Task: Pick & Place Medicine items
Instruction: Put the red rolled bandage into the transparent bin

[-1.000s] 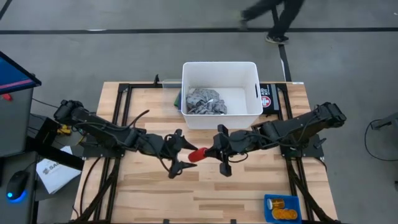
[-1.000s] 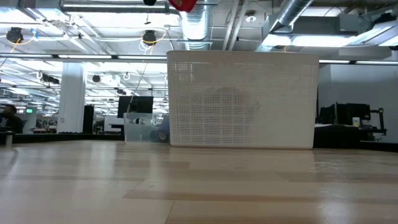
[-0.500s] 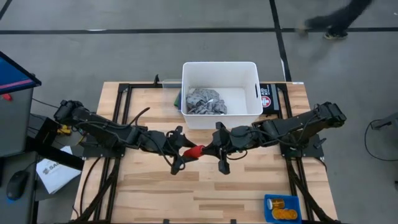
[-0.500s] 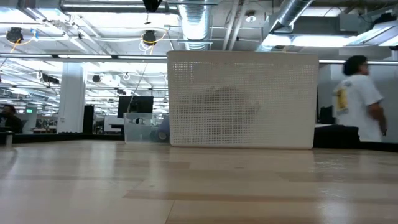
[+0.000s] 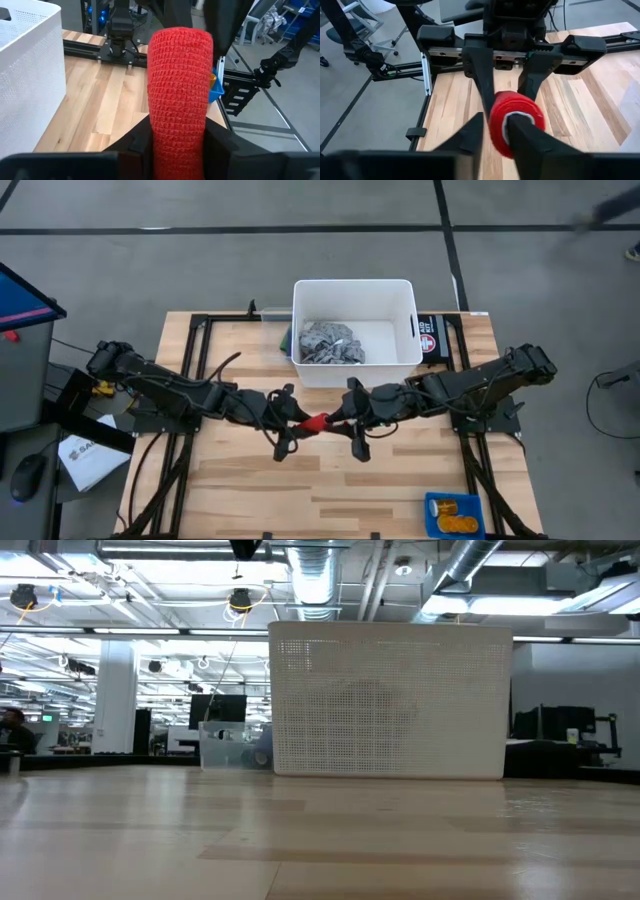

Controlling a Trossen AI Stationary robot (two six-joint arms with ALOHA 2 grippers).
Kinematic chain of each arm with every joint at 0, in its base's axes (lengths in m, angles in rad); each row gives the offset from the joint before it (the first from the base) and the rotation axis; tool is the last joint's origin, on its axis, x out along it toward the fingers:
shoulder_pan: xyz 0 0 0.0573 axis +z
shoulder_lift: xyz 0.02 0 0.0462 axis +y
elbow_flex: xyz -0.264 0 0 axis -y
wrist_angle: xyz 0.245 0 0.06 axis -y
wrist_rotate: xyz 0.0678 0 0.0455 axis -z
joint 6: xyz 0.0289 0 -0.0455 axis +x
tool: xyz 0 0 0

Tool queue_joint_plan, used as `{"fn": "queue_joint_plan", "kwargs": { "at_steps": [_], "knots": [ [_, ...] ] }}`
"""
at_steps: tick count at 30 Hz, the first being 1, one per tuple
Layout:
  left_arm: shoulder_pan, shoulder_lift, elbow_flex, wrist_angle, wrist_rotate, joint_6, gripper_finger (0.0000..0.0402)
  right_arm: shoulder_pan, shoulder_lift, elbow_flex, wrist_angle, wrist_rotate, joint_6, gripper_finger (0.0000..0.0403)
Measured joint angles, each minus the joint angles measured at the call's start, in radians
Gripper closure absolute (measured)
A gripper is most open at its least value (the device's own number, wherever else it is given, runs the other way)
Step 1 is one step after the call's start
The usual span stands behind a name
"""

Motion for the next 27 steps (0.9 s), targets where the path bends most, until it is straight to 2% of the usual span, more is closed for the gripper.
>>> {"fn": "queue_joint_plan", "kwargs": {
  "at_steps": [5, 11, 14, 18, 20, 22, 25, 27],
  "knots": [
    [-0.017, -0.004, 0.0, -0.103, 0.009, -0.033, 0.0295, 0.003, -0.023, -0.001, -0.015, 0.001, 0.016, 0.0252],
    [-0.124, -0.09, -0.002, -0.535, 0.002, -0.235, 0.0295, 0.019, -0.087, 0.0, -0.231, 0.008, 0.144, 0.0179],
    [-0.195, -0.153, -0.002, -0.773, -0.068, -0.412, 0.0295, 0.051, -0.115, 0.0, -0.34, 0.054, 0.209, 0.0163],
    [-0.236, -0.266, -0.034, -1.019, -0.274, -0.738, 0.0295, 0.098, -0.14, 0.0, -0.457, 0.16, 0.304, 0.0159],
    [-0.222, -0.331, -0.072, -1.079, -0.371, -0.874, 0.0295, 0.116, -0.145, 0.0, -0.513, 0.206, 0.358, 0.0159],
    [-0.174, -0.396, -0.113, -1.086, -0.448, -0.938, 0.0295, 0.134, -0.145, 0.0, -0.551, 0.239, 0.412, 0.0159],
    [-0.045, -0.483, -0.18, -1.059, -0.513, -0.967, 0.0295, 0.159, -0.145, 0.0, -0.623, 0.256, 0.495, 0.0159],
    [0.066, -0.535, -0.224, -0.987, -0.519, -0.92, 0.0295, 0.174, -0.145, 0.0, -0.665, 0.268, 0.548, 0.0159]
  ]
}}
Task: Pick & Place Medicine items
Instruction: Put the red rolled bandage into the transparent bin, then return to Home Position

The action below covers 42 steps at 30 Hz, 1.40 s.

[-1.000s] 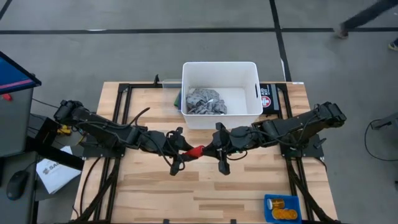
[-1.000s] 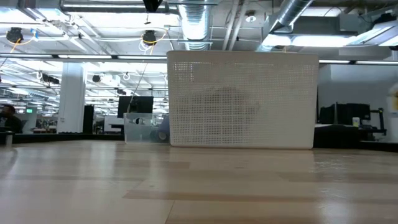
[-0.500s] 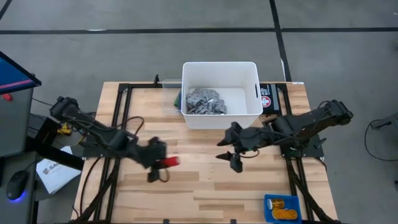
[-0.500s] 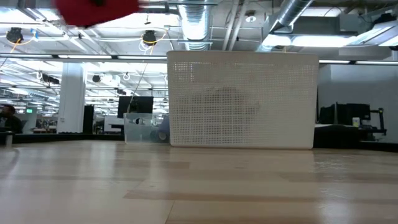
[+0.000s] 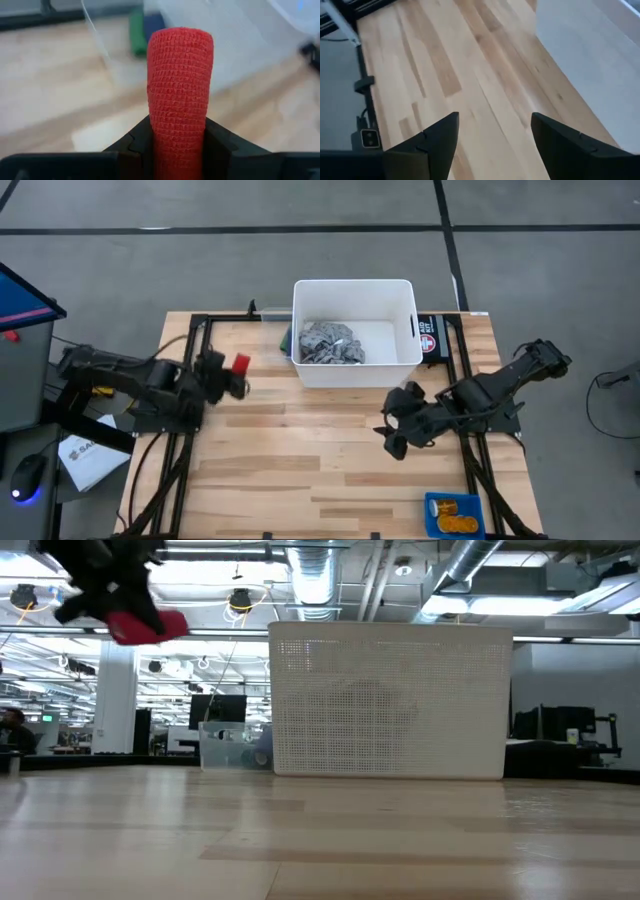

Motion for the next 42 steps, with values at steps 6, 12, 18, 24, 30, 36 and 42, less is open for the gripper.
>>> {"fn": "queue_joint_plan", "kwargs": {
  "at_steps": [6, 12, 18, 24, 30, 36, 42],
  "knots": [
    [0.376, -0.085, -0.171, 0.493, 0.164, 0.381, 0.0295, 0.026, 0.0, 0.0, -0.128, 0.058, 0.193, 0.0158],
    [0.753, 0.031, -0.257, 0.812, 0.486, 0.542, 0.0295, 0.053, 0.0, 0.0, -0.163, 0.077, 0.315, 0.0158],
    [0.976, 0.268, -0.257, 1.068, 0.728, 0.577, 0.0295, 0.076, 0.0, 0.0, -0.234, 0.079, 0.442, 0.0158],
    [1.039, 0.497, -0.198, 1.157, 0.845, 0.625, 0.0295, 0.094, 0.0, 0.0, -0.25, 0.105, 0.515, 0.0158],
    [1.047, 0.62, -0.124, 1.163, 0.852, 0.665, 0.0287, 0.097, 0.0, 0.0, -0.252, 0.107, 0.553, 0.0158],
    [1.046, 0.672, -0.104, 1.16, 0.861, 0.692, 0.0243, 0.096, 0.0, 0.0, -0.252, 0.107, 0.561, 0.0158],
    [1.05, 0.661, -0.104, 1.165, 0.869, 0.714, 0.0201, 0.096, 0.0, 0.0, -0.26, 0.107, 0.571, 0.0158]
  ]
}}
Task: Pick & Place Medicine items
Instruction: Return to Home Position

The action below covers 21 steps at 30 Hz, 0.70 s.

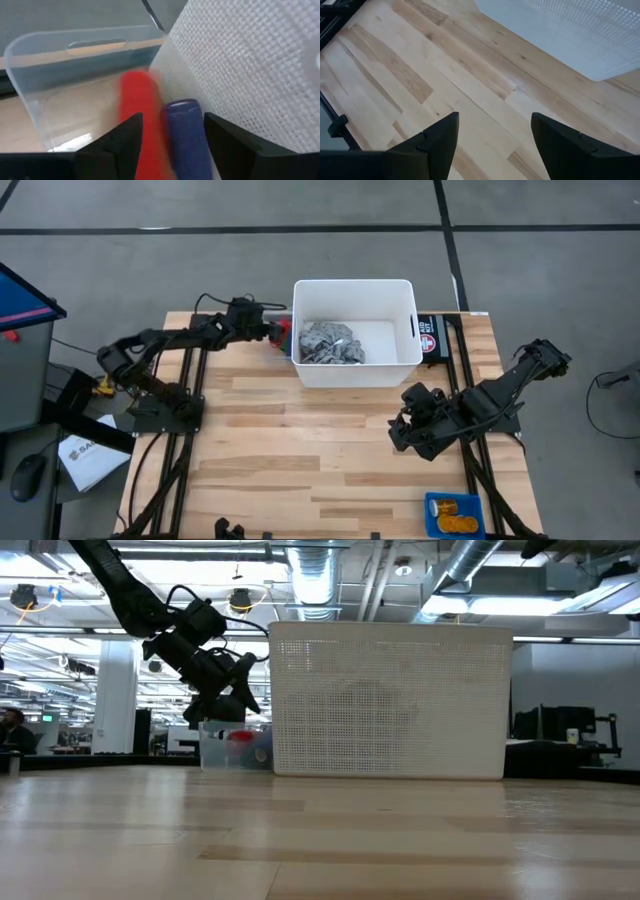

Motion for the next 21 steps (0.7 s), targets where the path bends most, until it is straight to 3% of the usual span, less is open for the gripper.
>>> {"fn": "queue_joint_plan", "kwargs": {
  "at_steps": [8, 14, 16, 21],
  "knots": [
    [0.031, -0.016, 0.0, -0.005, 0.029, 0.014, 0.0177, 0.0, 0.0, 0.0, -0.011, 0.0, 0.0, 0.0158],
    [-0.01, -0.139, 0.0, -0.017, 0.285, 0.125, 0.0183, 0.007, 0.0, 0.0, -0.013, 0.002, -0.024, 0.0158],
    [-0.057, -0.204, -0.01, -0.084, 0.337, 0.2, 0.0189, 0.015, 0.0, 0.0, -0.022, 0.011, -0.027, 0.0158],
    [-0.215, -0.42, -0.069, -0.368, 0.342, 0.438, 0.02, 0.044, 0.0, 0.0, -0.047, 0.023, -0.009, 0.0158]
  ]
}}
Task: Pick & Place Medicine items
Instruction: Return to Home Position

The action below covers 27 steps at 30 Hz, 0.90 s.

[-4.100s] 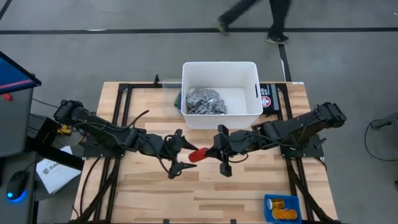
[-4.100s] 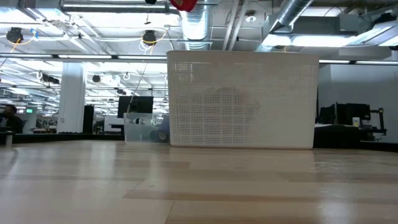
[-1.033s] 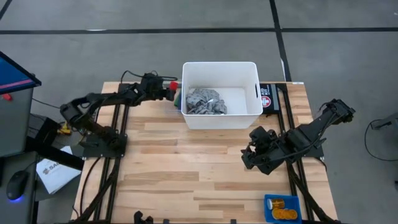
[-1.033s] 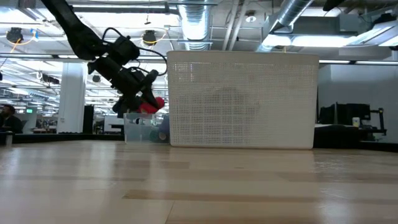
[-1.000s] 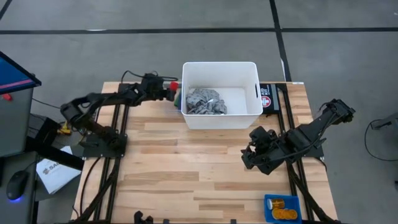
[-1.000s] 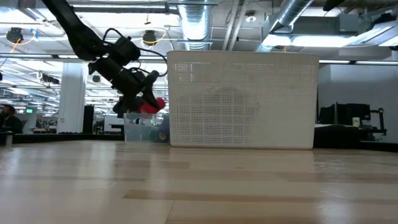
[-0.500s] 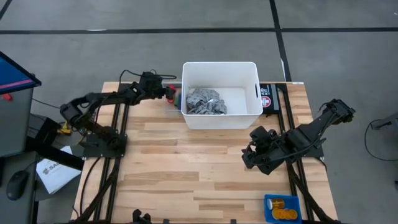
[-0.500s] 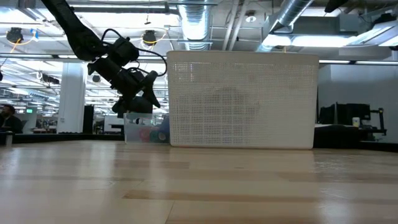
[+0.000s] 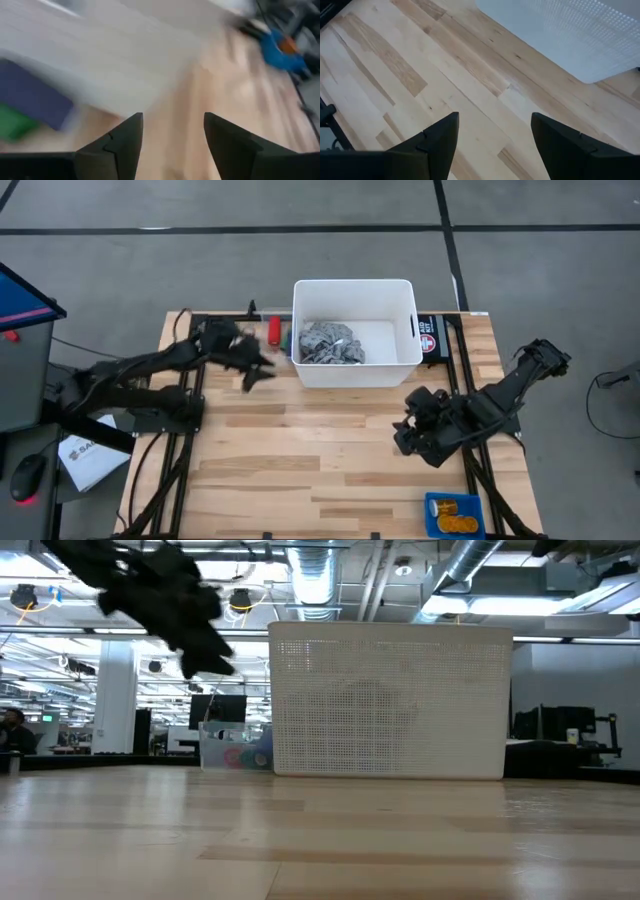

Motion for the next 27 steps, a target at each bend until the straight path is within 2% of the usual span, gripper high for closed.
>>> {"fn": "queue_joint_plan", "kwargs": {
  "at_steps": [3, 6, 10, 13, 15, 21, 27],
  "knots": [
    [-0.1, -0.16, -0.091, -0.035, -0.018, -0.038, 0.0208, 0.023, 0.0, 0.0, -0.001, 0.02, 0.02, 0.0158],
    [-0.218, -0.318, -0.208, 0.081, -0.079, -0.197, 0.0217, 0.044, 0.0, 0.0, -0.001, 0.05, 0.041, 0.0158],
    [-0.404, -0.447, -0.359, 0.412, -0.314, -0.37, 0.0236, 0.063, 0.0, 0.0, -0.001, 0.077, 0.059, 0.0158],
    [-0.521, -0.454, -0.414, 0.628, -0.499, -0.387, 0.0256, 0.069, 0.0, 0.0, 0.0, 0.081, 0.062, 0.0158],
    [-0.572, -0.442, -0.419, 0.685, -0.556, -0.363, 0.0268, 0.068, 0.0, 0.0, 0.004, 0.082, 0.062, 0.0158],
    [-0.619, -0.472, -0.424, 0.698, -0.604, -0.251, 0.0304, 0.068, 0.0, 0.0, 0.049, 0.106, 0.046, 0.0158],
    [-0.565, -0.566, -0.517, 0.686, -0.529, -0.259, 0.0321, 0.068, 0.0, 0.0, 0.093, 0.108, 0.036, 0.0158]
  ]
}}
